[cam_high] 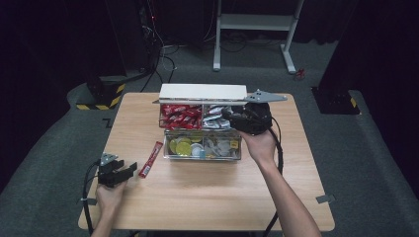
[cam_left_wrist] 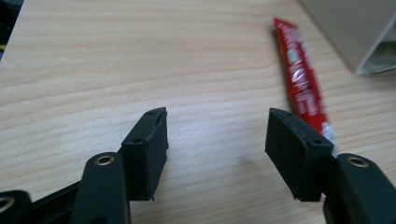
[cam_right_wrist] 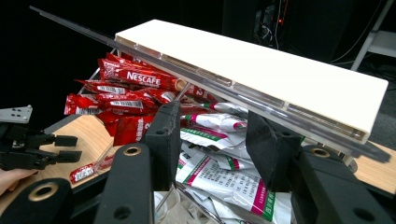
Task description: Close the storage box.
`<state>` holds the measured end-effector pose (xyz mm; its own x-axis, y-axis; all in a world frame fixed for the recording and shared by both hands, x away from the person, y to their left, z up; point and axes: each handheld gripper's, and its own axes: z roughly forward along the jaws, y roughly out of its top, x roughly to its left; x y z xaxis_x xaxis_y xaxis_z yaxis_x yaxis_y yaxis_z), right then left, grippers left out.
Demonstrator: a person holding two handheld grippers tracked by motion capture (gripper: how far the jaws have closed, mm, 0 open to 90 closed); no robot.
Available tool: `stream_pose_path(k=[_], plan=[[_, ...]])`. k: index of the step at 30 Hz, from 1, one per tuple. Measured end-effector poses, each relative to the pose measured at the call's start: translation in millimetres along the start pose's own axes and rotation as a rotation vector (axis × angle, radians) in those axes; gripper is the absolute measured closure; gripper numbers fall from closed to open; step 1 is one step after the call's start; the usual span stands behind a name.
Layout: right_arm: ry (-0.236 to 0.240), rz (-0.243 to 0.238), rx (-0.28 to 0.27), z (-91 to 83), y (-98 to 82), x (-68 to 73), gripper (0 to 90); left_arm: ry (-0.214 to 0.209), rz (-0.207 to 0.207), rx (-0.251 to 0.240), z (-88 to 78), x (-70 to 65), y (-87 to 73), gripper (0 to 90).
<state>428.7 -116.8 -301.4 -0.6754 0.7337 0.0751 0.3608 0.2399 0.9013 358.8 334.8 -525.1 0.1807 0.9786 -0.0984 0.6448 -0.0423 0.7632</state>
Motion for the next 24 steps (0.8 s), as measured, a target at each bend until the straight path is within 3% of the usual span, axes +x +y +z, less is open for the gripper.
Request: stream_pose_path(k=[6, 10, 13, 24], plan=[[0.003, -0.003, 0.007, -2.0, -2.7, 0.9, 55.0, 0.028, -0.001, -0.006, 0.9, 1.6, -3.2, 39.1], [0.001, -0.002, -0.002, -4.2, -4.2, 1.1, 55.0, 0.049, 0.032, 0.006, 1.6, -1.3, -3.1, 37.2], [0.003, 0.0, -0.002, -4.4, -5.5, 2.0, 54.7, 0.07, 0.08, 0.024, 3.0, -6.8, -3.0, 33.7], [0.014, 0.01, -0.005, -10.8, -15.0, 3.2, 54.3, 0.063, 0.074, 0.022, 3.1, -7.0, -3.2, 33.0]])
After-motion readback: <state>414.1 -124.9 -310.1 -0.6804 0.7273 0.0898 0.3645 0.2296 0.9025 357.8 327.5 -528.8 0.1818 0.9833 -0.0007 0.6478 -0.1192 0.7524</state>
